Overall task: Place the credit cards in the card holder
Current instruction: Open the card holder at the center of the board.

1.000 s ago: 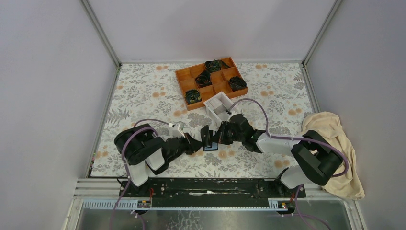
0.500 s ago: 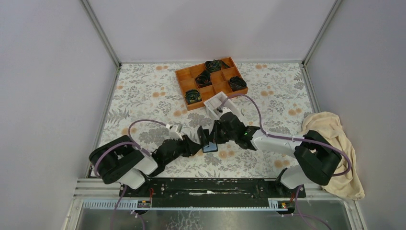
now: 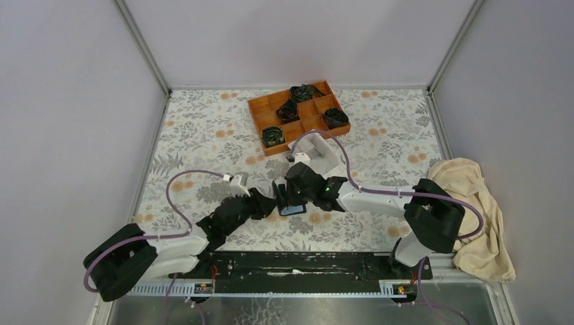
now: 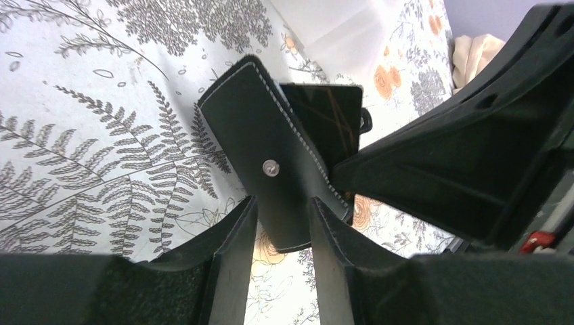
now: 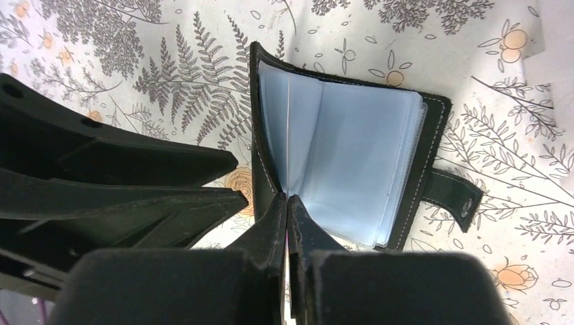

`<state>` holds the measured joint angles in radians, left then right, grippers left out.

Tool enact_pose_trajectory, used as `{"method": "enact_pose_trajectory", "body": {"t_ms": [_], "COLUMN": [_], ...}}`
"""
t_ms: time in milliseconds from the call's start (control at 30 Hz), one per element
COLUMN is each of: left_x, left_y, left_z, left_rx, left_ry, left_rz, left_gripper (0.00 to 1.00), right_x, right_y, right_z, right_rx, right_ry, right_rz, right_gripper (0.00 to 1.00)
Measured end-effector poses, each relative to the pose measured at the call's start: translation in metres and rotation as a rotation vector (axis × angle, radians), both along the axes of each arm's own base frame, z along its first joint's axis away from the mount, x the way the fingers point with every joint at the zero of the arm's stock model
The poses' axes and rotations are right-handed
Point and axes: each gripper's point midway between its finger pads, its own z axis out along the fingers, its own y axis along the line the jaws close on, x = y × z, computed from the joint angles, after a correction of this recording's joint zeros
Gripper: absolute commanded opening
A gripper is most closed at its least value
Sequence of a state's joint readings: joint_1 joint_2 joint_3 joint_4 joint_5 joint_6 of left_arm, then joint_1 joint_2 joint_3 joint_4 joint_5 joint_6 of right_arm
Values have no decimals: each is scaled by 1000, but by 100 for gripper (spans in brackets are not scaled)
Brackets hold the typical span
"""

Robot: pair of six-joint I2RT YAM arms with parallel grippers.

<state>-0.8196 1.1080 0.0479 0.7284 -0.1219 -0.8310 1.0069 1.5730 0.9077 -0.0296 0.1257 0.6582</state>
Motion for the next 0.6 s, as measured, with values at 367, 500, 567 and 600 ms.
{"method": "enact_pose_trajectory", "body": {"t_ms": [367, 500, 567, 600], "left_x": [3, 4, 6, 7], "left_y": [18, 21, 21, 20], "left_z": [13, 10, 12, 13], "left_rx": [17, 46, 50, 51], "left_ry": [-29, -19, -20, -22], "left_rz": [77, 86, 92, 95], "left_gripper": [43, 43, 43, 43], "right_x": [-11, -12, -13, -13], "right_y": [15, 17, 18, 19], "right_z": [-5, -5, -4, -3], "right_rx": [-88, -116, -130, -134], "right_ry": [-36, -50, -57, -63], "right_rz": [27, 25, 26, 26], "right_gripper": [0, 0, 0, 0]}}
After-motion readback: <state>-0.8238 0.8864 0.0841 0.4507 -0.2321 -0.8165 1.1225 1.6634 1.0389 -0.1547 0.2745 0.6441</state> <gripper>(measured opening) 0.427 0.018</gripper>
